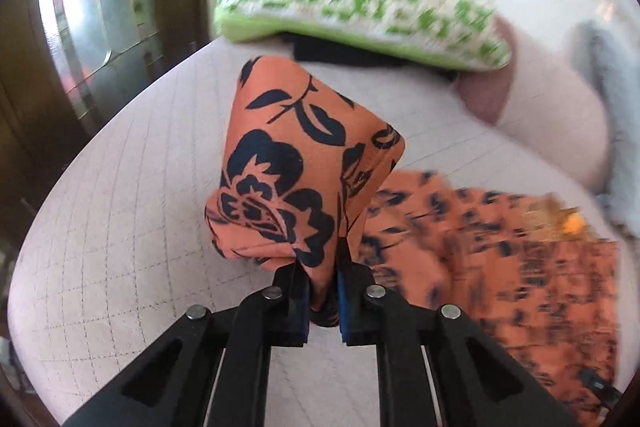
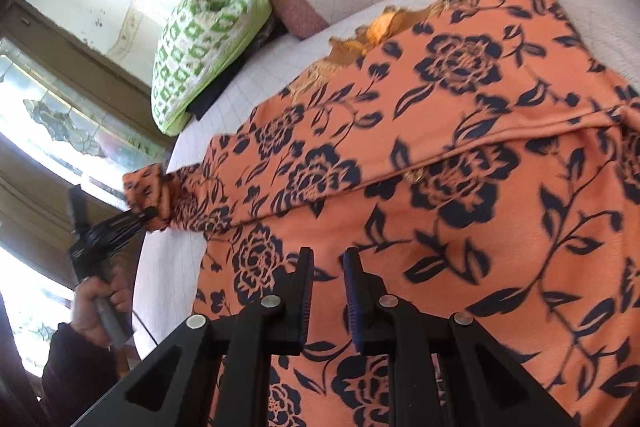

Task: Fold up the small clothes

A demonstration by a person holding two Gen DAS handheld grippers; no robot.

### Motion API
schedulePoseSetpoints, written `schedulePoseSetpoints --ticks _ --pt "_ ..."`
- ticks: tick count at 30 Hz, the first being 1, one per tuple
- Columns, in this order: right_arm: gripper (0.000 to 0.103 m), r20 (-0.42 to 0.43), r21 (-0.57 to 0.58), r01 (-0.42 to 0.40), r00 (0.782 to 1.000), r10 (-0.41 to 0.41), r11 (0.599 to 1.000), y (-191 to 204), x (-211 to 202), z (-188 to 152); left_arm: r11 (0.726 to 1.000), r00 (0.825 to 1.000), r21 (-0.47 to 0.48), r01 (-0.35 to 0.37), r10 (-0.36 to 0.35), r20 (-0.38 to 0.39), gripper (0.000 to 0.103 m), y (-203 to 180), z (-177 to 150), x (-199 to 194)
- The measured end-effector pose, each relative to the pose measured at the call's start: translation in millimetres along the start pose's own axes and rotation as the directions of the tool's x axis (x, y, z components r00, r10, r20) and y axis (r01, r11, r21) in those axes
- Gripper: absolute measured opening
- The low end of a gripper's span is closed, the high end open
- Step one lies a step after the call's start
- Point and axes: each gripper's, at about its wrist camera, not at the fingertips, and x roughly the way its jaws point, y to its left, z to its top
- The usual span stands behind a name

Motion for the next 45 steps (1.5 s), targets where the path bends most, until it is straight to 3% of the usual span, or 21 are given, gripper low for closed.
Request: schedulePoseSetpoints --ticks 4,8,11,15,19,20,22,26,27,28,30,31,33,35,37,38,41,45 --pt "0.018 0.047 0.043 0.007 0.999 -0.009 0.999 -13 -14 9 0.994 0.995 0.063 0.092 -0.094 0.031 0.01 -31 16 -47" --pt "0.018 0.127 0.112 0.021 0.991 -0.035 0.993 -37 -35 24 0.963 0.973 0.146 0.225 -0.229 0.017 0.01 -85 33 -84" --pt "0.018 0.175 0.187 0.027 0.983 -0.06 0.982 -62 -50 34 0.919 0.947 0.237 0.316 -0.322 -0.016 0.01 -148 36 -107" --pt "0.018 0.231 0.27 0.026 0.969 -0.091 0.962 -90 -72 44 0.832 0.894 0.339 0.439 -0.441 -0.075 0.011 -241 33 -123" --pt "0.018 0.276 0.298 0.039 0.953 -0.125 0.954 -110 -91 55 0.781 0.861 0.367 0.506 -0.481 -0.164 0.013 -324 20 -105" --pt "0.018 0.281 0.312 0.039 0.951 -0.132 0.949 -116 -95 56 0.771 0.853 0.364 0.522 -0.485 -0.194 0.017 -341 14 -97" --pt "0.018 0.275 0.347 0.023 0.953 -0.125 0.937 -128 -99 61 0.74 0.818 0.351 0.573 -0.495 -0.292 0.041 -369 3 -80" --pt "0.018 0.267 0.37 0.041 0.952 -0.149 0.928 -137 -104 68 0.686 0.767 0.344 0.641 -0.553 -0.326 0.053 -376 -4 -80" --pt "0.018 0.271 0.358 0.053 0.95 -0.158 0.932 -134 -105 66 0.68 0.766 0.353 0.642 -0.564 -0.309 0.062 -369 -3 -82" --pt "0.018 0.274 0.342 0.064 0.948 -0.164 0.937 -131 -106 67 0.69 0.783 0.37 0.622 -0.558 -0.276 0.07 -358 0 -87" --pt "0.018 0.271 0.317 0.057 0.951 -0.148 0.947 -124 -103 71 0.732 0.827 0.388 0.561 -0.522 -0.211 0.074 -330 5 -94" --pt "0.018 0.268 0.314 0.035 0.955 -0.124 0.949 -123 -102 72 0.749 0.839 0.38 0.542 -0.507 -0.197 0.074 -320 10 -92" --pt "0.018 0.263 0.322 -0.01 0.961 -0.079 0.947 -123 -97 75 0.8 0.87 0.341 0.493 -0.461 -0.175 0.074 -281 15 -81" --pt "0.019 0.257 0.306 -0.006 0.963 -0.076 0.952 -118 -93 80 0.859 0.911 0.303 0.412 -0.386 -0.144 0.074 -244 14 -68" --pt "0.019 0.232 0.251 0.007 0.97 -0.067 0.968 -107 -83 90 0.923 0.958 0.258 0.284 -0.261 -0.12 0.074 -203 10 -48" --pt "0.019 0.21 0.229 0.002 0.976 -0.051 0.973 -101 -76 95 0.945 0.971 0.234 0.227 -0.202 -0.126 0.074 -187 7 -36" --pt "0.019 0.163 0.217 -0.036 0.987 0.0 0.975 -92 -54 105 0.978 0.981 0.169 0.118 -0.089 -0.172 0.074 -149 -3 -4" --pt "0.019 0.15 0.176 0.003 0.988 -0.03 0.984 -78 -25 123 0.984 0.969 0.153 0.089 -0.05 -0.242 0.074 -137 -17 30"
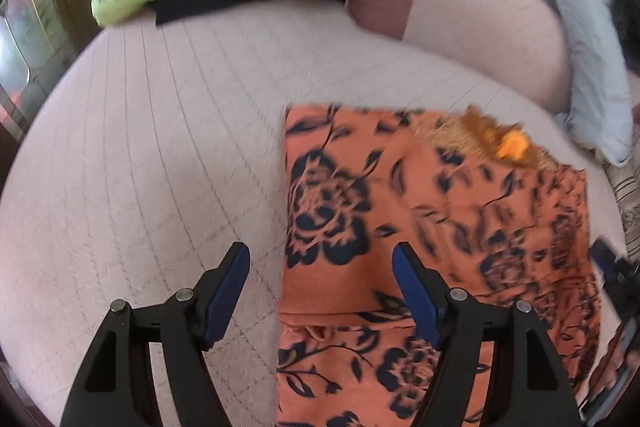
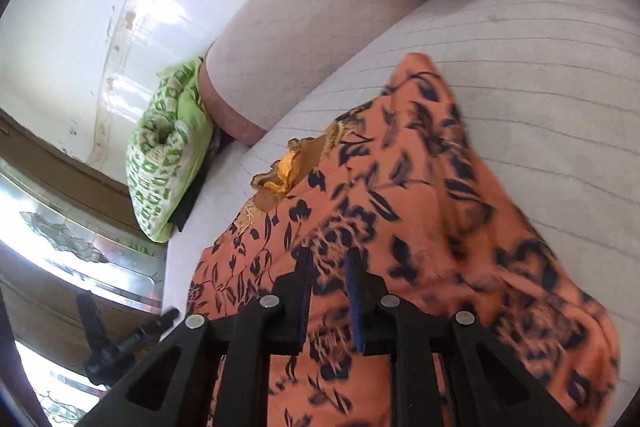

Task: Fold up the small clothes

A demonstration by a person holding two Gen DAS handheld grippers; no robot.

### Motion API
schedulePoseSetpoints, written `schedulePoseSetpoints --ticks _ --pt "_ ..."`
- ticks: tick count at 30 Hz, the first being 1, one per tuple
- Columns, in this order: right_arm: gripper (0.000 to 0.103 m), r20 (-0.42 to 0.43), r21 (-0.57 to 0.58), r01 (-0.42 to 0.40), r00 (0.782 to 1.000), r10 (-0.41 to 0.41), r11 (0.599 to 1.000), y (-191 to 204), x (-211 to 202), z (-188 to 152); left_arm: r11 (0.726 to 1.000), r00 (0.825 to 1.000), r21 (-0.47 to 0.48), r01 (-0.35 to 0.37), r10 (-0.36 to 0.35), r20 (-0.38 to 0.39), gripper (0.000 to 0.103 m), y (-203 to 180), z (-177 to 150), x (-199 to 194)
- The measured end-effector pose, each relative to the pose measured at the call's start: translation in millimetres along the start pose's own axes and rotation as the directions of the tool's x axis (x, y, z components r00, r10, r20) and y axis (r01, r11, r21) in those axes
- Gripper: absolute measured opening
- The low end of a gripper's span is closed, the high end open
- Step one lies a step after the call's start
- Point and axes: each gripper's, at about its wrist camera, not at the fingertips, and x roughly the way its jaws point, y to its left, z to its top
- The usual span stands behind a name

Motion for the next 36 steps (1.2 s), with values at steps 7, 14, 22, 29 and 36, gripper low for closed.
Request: schedulePoseSetpoints --ticks 7,14,22,29,36 --pt "0.022 -0.091 -0.044 0.147 0.984 -0.151 0.988 -12 51 -4 0.999 0.999 0.036 -0.026 0.027 -0.025 0.084 14 -21 26" --pt "0.022 -0.149 -0.058 0.176 0.972 -0.183 0.983 -12 -21 -24 0.998 0.998 -0.008 0.054 -0.055 -0.042 0.084 47 -46 -29" --pt "0.069 -0.199 -0.046 -0.004 0.98 -0.006 0.999 -3 -120 -116 1.0 1.0 -0.005 0.008 -0.008 0.014 0.084 73 -152 -101" --pt "0.067 -0.361 -0.129 0.075 0.925 -0.117 0.989 19 -100 -226 0.997 0.999 -0.066 0.044 -0.044 -0.01 0.084 79 -220 -121" --pt "0.0 -0.225 -0.029 0.357 0.908 -0.354 0.934 -66 -170 -200 0.996 1.0 -0.083 0.011 -0.012 -0.006 0.084 98 -245 -139"
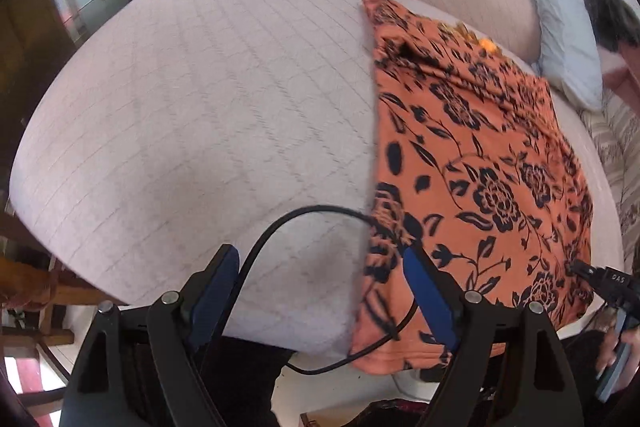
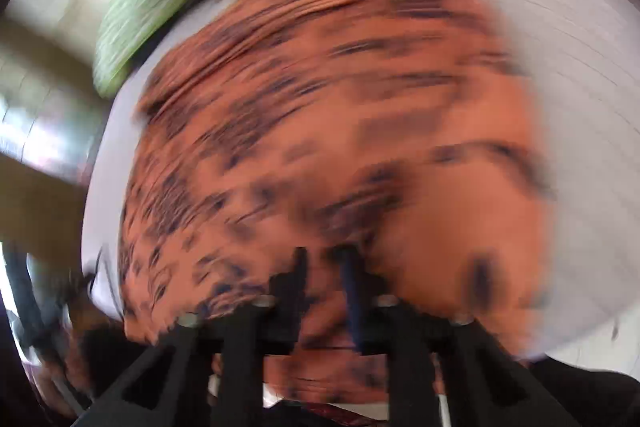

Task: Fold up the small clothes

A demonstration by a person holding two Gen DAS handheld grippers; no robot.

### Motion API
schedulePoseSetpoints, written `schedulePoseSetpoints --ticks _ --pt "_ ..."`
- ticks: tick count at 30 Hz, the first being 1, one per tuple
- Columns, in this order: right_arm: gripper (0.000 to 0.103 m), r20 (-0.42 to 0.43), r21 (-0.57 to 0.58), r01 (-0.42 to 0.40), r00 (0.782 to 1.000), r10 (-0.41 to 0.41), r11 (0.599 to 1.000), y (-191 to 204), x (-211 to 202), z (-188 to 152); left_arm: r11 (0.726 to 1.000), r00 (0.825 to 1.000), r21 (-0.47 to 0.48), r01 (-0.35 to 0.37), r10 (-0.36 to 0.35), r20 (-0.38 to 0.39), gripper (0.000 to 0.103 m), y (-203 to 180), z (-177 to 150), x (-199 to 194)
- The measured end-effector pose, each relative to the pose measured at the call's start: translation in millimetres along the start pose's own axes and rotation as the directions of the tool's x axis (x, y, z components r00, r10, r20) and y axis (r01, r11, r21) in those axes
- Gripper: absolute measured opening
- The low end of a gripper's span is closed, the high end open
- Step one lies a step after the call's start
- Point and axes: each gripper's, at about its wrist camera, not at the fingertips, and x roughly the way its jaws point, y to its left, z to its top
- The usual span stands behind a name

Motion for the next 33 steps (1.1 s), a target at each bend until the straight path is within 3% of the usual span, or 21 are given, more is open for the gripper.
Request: schedulePoseSetpoints --ticks 1,2,3,5,8,14,16,23,24,25,27,28,33 --pt "0.0 0.063 0.07 0.135 0.988 -0.14 0.988 -27 -19 7 1.0 1.0 -0.014 -0.001 0.001 0.009 0.084 5 0 -4" --pt "0.008 0.122 0.116 0.194 0.971 -0.207 0.974 -48 -39 10 1.0 1.0 -0.024 0.001 -0.001 0.021 0.084 8 1 -8" --pt "0.008 0.171 0.166 0.2 0.959 -0.228 0.966 -69 -60 12 0.999 0.999 -0.032 -0.001 0.002 0.038 0.084 10 2 -13" --pt "0.008 0.229 0.233 0.079 0.964 -0.134 0.969 -103 -97 11 0.999 0.998 -0.034 -0.008 0.01 0.069 0.084 11 3 -22" --pt "0.008 0.266 0.206 0.035 0.96 -0.091 0.978 -115 -121 3 1.0 0.995 -0.017 -0.001 0.003 0.1 0.084 4 4 -32" --pt "0.008 0.19 0.127 -0.107 0.978 0.082 0.986 -95 -101 -5 0.997 0.993 0.034 0.067 -0.07 0.09 0.084 -19 0 -41" --pt "0.008 0.183 0.115 -0.106 0.98 0.083 0.988 -84 -94 -10 0.996 0.993 0.041 0.079 -0.082 0.082 0.085 -23 -1 -42" --pt "0.008 0.27 0.039 -0.194 0.947 0.176 0.98 -70 -115 -9 0.996 0.997 0.051 0.073 -0.074 0.026 0.085 -27 -18 -26" --pt "0.011 0.276 0.022 -0.196 0.943 0.183 0.98 -65 -113 -6 0.996 0.997 0.05 0.075 -0.075 0.012 0.085 -27 -20 -23" --pt "0.02 0.277 0.011 -0.201 0.942 0.19 0.979 -64 -114 -6 0.995 0.997 0.048 0.082 -0.082 -0.004 0.085 -28 -23 -19" --pt "0.05 0.257 0.015 -0.219 0.944 0.208 0.976 -62 -110 -9 0.994 0.995 0.036 0.099 -0.098 -0.031 0.085 -28 -27 -12" --pt "0.076 0.253 0.031 -0.227 0.944 0.212 0.973 -63 -106 -11 0.994 0.994 0.031 0.1 -0.099 -0.039 0.085 -27 -28 -11" --pt "0.077 0.178 0.038 -0.132 0.976 0.123 0.991 -60 -82 -13 0.996 0.994 0.031 0.089 -0.087 -0.069 0.085 -23 -35 -5"
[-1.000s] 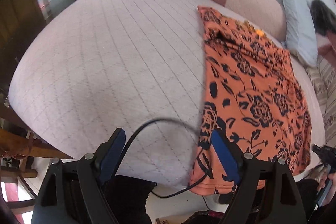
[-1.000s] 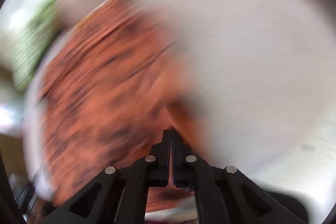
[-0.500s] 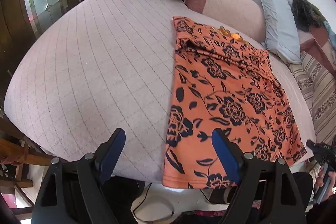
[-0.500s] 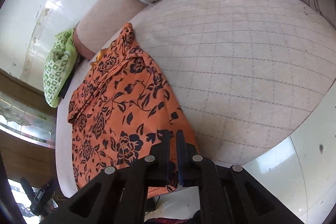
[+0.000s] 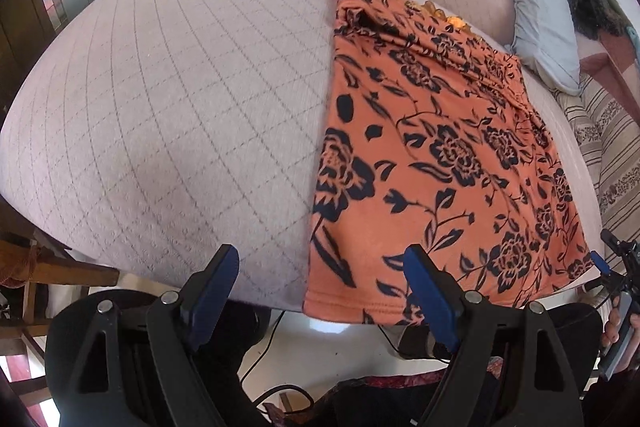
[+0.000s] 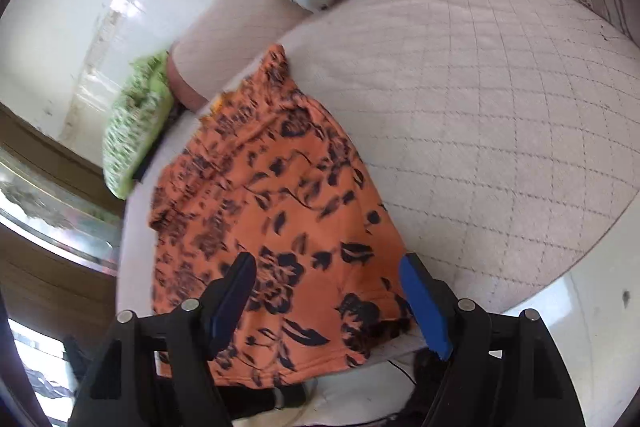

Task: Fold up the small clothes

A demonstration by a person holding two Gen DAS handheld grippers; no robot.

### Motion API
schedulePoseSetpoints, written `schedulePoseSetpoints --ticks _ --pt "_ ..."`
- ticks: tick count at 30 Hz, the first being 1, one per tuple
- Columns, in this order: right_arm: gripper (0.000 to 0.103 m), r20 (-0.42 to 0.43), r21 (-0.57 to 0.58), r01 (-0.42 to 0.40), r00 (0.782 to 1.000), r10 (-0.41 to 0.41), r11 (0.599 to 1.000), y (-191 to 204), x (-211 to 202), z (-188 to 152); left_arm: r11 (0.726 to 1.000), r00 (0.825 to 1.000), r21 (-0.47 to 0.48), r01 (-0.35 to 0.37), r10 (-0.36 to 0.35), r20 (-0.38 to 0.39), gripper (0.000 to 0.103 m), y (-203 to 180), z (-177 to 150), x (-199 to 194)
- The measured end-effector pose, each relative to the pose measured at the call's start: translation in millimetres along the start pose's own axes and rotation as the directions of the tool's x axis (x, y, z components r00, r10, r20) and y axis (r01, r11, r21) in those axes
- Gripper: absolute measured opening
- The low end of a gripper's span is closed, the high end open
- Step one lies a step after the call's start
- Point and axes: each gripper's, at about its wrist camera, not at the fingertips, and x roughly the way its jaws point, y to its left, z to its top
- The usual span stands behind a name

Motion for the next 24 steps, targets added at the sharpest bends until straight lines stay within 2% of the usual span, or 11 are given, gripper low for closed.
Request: schedulePoseSetpoints --ticks 5,6,8,10,12,16,18,20,22,23,24 --pt "0.077 -0.047 -0.031 0.03 0.998 -0.032 0.999 6 20 -3 1.0 1.0 -0.003 0.016 -0.016 -0.023 0.084 3 -8 7" --pt "0.077 -0.056 -0.045 0.045 0.997 -0.047 0.998 8 25 -3 0.999 0.999 -0.003 0.035 -0.035 -0.03 0.081 2 -10 10" --pt "0.075 -0.078 -0.056 0.073 0.994 -0.077 0.996 10 34 -3 0.997 0.996 0.016 0.075 -0.074 -0.049 0.066 -3 -13 17" --pt "0.072 -0.104 -0.052 0.102 0.989 -0.107 0.993 9 42 -3 0.994 0.991 0.031 0.109 -0.106 -0.08 0.048 -7 -16 26" --pt "0.065 -0.127 -0.044 0.115 0.985 -0.119 0.992 7 48 -2 0.988 0.985 0.035 0.151 -0.147 -0.094 0.044 -9 -17 33" --pt "0.037 -0.259 -0.02 0.124 0.958 -0.125 0.992 -3 67 -3 0.981 0.977 0.034 0.189 -0.184 -0.109 0.022 -8 -15 43" --pt "0.03 -0.282 -0.049 0.129 0.95 -0.137 0.99 -5 68 -3 0.982 0.976 0.018 0.189 -0.185 -0.118 0.016 -2 -15 45" --pt "0.022 -0.291 -0.082 0.12 0.947 -0.139 0.989 -4 64 -2 0.979 0.972 -0.016 0.204 -0.205 -0.118 0.016 4 -13 44" --pt "0.021 -0.303 -0.079 0.121 0.943 -0.14 0.989 -8 59 -2 0.985 0.98 -0.009 0.17 -0.17 -0.106 0.019 5 -12 39" --pt "0.021 -0.305 -0.077 0.134 0.94 -0.151 0.988 -12 58 0 0.99 0.985 0.002 0.143 -0.142 -0.101 0.025 4 -11 38" --pt "0.021 -0.306 -0.081 0.144 0.938 -0.162 0.986 -14 57 -1 0.995 0.99 0.008 0.103 -0.102 -0.099 0.049 3 -10 37"
